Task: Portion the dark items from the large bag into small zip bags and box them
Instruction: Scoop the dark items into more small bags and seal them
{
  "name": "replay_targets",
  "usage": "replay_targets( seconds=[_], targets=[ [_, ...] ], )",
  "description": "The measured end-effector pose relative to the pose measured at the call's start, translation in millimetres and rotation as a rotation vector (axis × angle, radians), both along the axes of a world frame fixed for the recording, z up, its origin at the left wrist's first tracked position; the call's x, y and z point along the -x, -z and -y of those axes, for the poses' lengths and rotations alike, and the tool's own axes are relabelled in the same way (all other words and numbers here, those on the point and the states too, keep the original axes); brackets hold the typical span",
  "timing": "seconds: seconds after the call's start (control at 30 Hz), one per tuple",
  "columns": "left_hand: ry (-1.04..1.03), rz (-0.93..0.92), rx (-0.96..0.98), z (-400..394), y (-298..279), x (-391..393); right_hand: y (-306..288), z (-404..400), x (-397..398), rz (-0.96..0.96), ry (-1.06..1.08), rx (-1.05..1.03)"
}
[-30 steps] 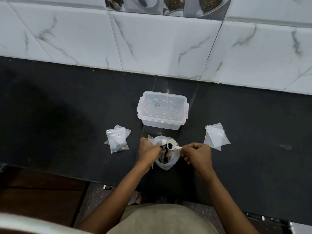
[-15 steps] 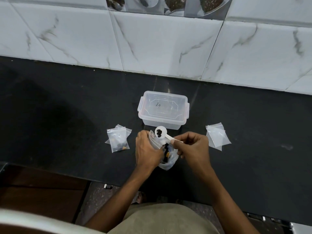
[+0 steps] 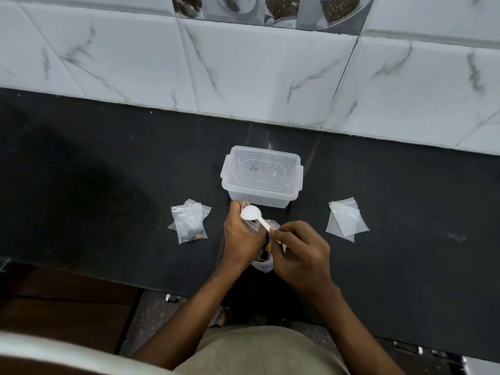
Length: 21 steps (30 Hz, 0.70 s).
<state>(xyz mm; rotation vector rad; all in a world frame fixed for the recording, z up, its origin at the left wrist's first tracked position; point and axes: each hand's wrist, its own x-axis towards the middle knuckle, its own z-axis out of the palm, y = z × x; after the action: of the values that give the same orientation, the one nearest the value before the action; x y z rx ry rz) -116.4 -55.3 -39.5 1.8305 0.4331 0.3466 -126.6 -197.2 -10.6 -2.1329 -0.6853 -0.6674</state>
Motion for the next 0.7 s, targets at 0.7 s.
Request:
replay_targets(
  seconds=[0.7],
  targets=[
    [-0.084,-0.044,-0.089,-15.1,5.6,0.5,23.0,10.8,-9.4,-0.653,0.270,-0.192]
  ],
)
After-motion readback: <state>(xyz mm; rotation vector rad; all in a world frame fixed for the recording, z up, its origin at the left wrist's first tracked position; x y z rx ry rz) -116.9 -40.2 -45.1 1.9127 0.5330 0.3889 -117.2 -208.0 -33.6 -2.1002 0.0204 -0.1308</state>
